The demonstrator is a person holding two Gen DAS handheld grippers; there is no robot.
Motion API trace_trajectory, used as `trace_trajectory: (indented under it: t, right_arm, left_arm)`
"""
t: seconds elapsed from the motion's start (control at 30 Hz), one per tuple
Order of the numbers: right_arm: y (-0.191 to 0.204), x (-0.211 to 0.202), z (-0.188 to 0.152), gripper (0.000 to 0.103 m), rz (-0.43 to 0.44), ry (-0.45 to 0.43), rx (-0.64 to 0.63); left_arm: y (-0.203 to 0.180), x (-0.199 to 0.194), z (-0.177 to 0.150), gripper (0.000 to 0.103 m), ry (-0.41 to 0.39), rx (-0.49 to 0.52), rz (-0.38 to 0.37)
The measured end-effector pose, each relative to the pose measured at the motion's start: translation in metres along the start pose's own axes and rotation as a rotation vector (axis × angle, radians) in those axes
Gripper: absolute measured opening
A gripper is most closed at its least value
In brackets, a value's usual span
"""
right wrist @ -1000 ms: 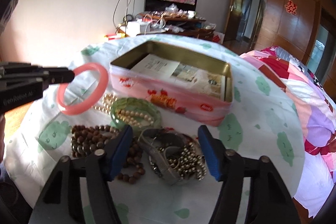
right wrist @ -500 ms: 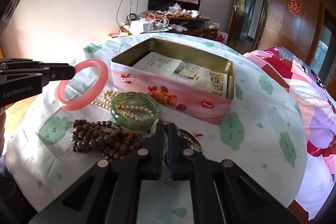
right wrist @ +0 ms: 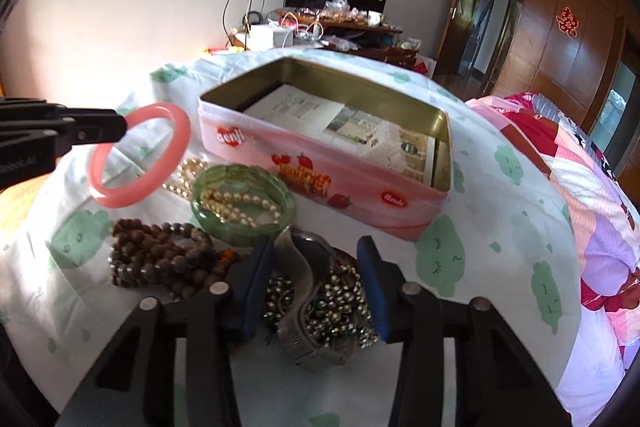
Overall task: Organize jewelry
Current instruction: 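Lift the silver chains off the cloth with the right gripper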
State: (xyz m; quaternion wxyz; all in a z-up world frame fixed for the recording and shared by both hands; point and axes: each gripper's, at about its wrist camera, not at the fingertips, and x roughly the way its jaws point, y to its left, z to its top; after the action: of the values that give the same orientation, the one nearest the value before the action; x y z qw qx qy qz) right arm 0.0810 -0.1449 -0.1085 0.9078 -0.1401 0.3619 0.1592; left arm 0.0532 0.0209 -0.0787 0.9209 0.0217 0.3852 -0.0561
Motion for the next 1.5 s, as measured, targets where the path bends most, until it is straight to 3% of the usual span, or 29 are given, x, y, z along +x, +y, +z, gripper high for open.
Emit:
trace_trajectory:
  t: [0.1,0.17,0.27,0.37,0.9,1.3,1.4,1.5]
  right_arm:
    - [-0.001,0.003,0.001,0.043,0.026,0.022,-0.008]
    - [0.0,0.002,0.0,0.03,0.048,0.02,-0.017]
    - [0.002,-0.003,-0.002,0.018,0.055,0.002,-0.022]
    - [0.005,-0.01,-0.002,0.016,0.046,-0.029,-0.031]
    - [-0.023,-0.045,0.02,0.015,0.082,-0.151,0.091]
    - [-0.036,-0.061,0.026,0.015,0.1,-0.205,0.149]
    - [-0.039,-0.058,0.024,0.015,0.137,-0.197,0.169]
    - [-0.039,-0.035,0.021,0.016,0.152,-0.097,0.156]
  left_arm:
    - [0.0,0.0,0.0,0.008,0.001,0.001,-0.004]
    - [0.001,-0.001,0.0,0.008,-0.001,0.001,-0.005]
    - [0.002,-0.001,0.001,0.008,-0.001,-0.003,-0.006]
    - [0.002,-0.001,0.001,0.008,-0.002,-0.002,-0.007]
    - [-0.001,-0.016,0.015,0.008,-0.052,0.016,-0.014]
    - [-0.002,-0.014,0.019,0.008,-0.044,0.016,-0.023]
    - [-0.004,-0.013,0.018,0.008,-0.039,0.021,-0.027]
    - [-0.005,-0.011,0.017,0.008,-0.034,0.026,-0.03]
